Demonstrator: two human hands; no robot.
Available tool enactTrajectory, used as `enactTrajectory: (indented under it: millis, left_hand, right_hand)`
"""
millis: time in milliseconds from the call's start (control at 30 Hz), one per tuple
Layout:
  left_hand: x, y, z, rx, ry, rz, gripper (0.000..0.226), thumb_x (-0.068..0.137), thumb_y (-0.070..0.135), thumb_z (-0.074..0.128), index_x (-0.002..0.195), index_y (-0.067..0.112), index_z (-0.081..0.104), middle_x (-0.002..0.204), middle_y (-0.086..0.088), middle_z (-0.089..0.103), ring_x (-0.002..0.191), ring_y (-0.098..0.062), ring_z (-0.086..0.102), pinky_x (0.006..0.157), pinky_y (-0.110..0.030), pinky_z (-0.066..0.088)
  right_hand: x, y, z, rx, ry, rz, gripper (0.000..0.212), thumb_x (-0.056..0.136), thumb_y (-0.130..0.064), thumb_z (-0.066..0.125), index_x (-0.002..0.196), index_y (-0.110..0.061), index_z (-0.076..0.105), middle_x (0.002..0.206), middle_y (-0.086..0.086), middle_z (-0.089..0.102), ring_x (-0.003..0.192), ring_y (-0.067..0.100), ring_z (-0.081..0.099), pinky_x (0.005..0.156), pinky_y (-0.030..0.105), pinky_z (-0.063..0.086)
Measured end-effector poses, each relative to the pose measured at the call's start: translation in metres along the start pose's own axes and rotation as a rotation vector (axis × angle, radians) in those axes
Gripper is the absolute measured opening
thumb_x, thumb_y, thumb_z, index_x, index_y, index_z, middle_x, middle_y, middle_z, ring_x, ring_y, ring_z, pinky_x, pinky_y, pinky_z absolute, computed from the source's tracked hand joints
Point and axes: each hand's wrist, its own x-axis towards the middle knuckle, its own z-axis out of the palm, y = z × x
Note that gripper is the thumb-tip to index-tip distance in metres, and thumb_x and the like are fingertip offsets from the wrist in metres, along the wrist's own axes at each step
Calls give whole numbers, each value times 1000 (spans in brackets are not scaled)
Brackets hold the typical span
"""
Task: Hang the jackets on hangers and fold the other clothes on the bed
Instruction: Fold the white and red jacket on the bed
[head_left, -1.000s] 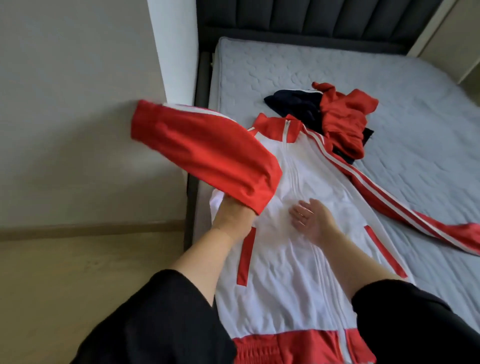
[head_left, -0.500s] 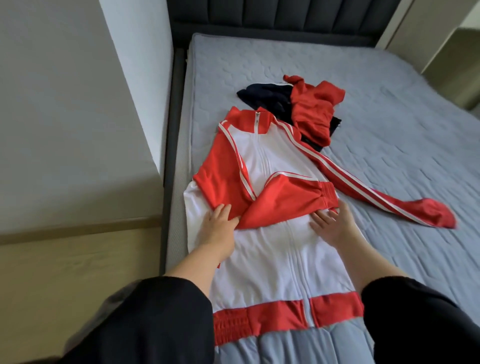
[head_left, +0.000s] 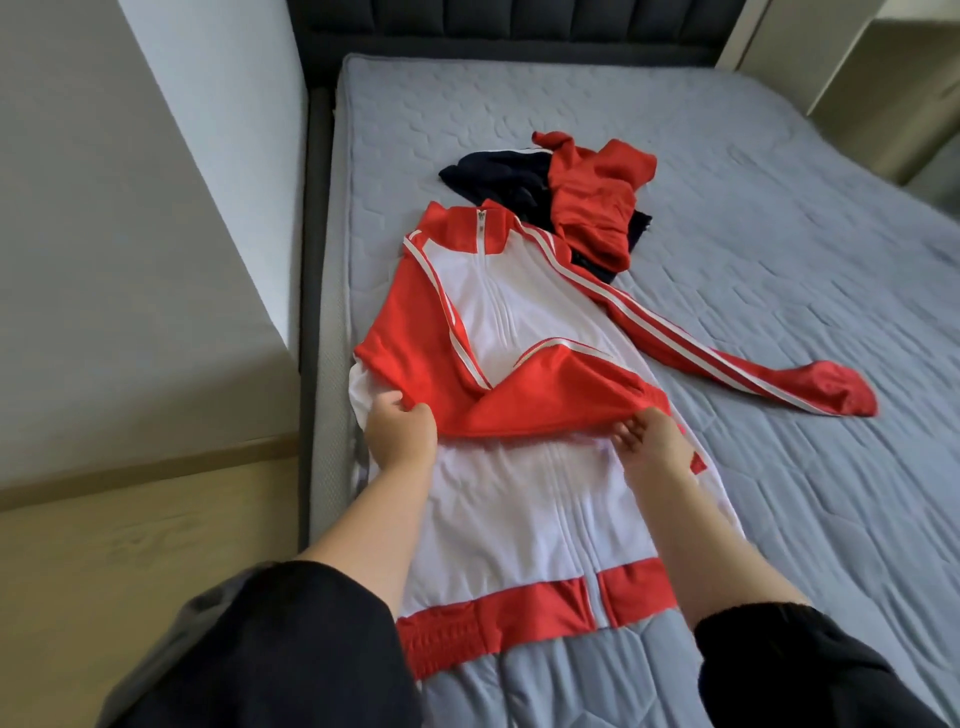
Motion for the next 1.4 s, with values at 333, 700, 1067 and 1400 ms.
enactTrajectory:
  millis: [333,700,1067,1400]
  left_hand:
    - [-39,-9,17,-373,-461,-563,17,95,3,34,81,5,43,74,-15,54,48,-26,61,40,-28,49]
    - [-33,-20,8,-667,-621,-646,37,99,16,39,136,9,43,141,-14,45,132,-32,43,105,-45,36]
    - [-15,-16,2,-852,-549,-600,41,101,20,34,141,13,38,128,-8,53,132,-27,42,109,-44,31]
    - [36,5,-17,-1111,-499,-573,34,99,25,37,130,21,49,140,-3,49,128,-21,46,101,-36,35]
  right_hand:
    - [-11,9,-79,109,122,90,45,88,-29,61,130,-16,50,120,9,56,102,24,57,85,39,51]
    - [-29,1,-118,-635,182,136,17,76,-11,52,90,-2,54,74,17,57,57,29,56,49,31,50]
    - [-40,28,-69,-1635,-39,-889,65,87,-15,46,148,-9,25,155,14,24,143,31,20,119,41,12]
    - [-42,71,46,-1871,-522,-989,61,99,-41,35,153,-24,11,161,4,1,148,22,-2,119,46,0]
